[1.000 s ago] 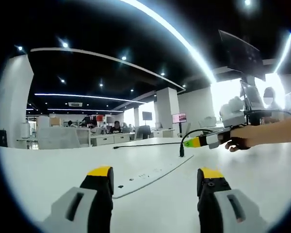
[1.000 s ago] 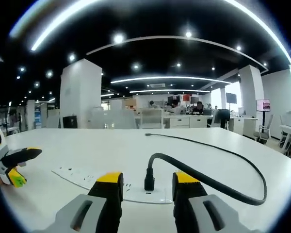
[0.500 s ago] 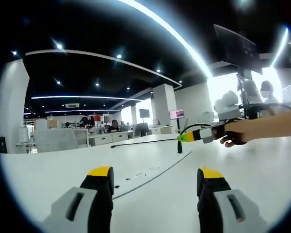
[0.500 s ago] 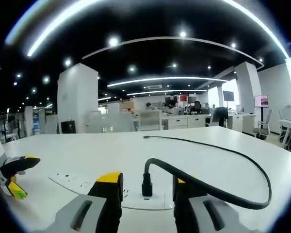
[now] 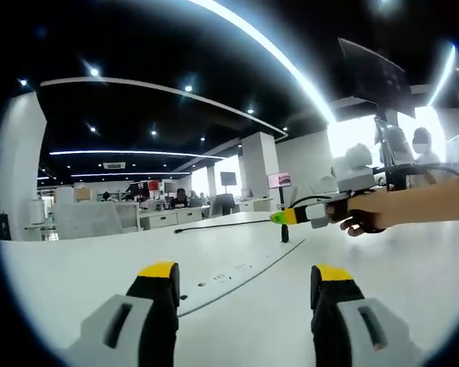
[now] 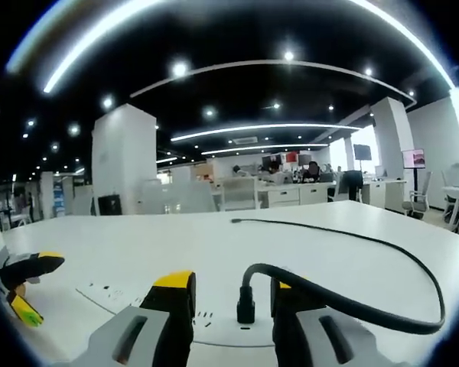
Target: Locate the USB plug end of the data cable currently connected to the USB port on the desk. Grip the plug, withdraw it from the port, and place it onto the desktop.
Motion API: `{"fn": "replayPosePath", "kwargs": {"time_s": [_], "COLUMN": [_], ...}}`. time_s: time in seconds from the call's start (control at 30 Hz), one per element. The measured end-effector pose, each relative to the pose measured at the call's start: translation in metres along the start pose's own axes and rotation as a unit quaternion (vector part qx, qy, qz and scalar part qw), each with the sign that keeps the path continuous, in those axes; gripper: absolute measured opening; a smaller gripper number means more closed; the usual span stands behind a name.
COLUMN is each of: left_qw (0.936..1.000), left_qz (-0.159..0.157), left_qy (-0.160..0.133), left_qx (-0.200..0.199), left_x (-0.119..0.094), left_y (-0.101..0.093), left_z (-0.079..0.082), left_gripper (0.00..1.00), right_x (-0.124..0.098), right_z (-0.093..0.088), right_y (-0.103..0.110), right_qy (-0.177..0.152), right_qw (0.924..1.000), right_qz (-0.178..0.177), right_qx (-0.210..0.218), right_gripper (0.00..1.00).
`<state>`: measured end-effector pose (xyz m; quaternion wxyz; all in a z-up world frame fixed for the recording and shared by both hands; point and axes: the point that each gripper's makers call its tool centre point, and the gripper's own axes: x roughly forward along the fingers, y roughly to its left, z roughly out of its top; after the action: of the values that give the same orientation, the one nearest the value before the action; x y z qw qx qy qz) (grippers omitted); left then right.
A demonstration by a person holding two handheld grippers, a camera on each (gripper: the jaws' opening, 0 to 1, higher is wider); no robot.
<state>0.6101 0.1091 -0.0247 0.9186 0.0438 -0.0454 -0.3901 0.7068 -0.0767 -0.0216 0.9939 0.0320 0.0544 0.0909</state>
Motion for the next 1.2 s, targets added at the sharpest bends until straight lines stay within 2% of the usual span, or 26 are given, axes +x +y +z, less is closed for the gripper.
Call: {"fn": "replayPosePath", "kwargs": {"time_s": [0.57, 1.2], "left_qw": [1.0000, 1.0000], "left_qz": [-0.001, -0.004], "left_qy": [-0.001, -0.006], "left_qx": [0.000, -0.004], "left_x": [-0.001, 0.000], "left_y": [-0.002, -0.003], "left_z": [0.001, 0.003], "left_gripper": [0.69, 0.69], "right_x": [0.007, 0.009], "right_z": [-0.002, -0.003], "right_y": [0.000, -0.014], "right_qy": [0.000, -0.014], "right_qw": [1.0000, 0.9991], "right_qz": [-0.009, -0.040], "right_qx": [0.002, 0.007], "right_gripper": [0.32, 0.15]}}
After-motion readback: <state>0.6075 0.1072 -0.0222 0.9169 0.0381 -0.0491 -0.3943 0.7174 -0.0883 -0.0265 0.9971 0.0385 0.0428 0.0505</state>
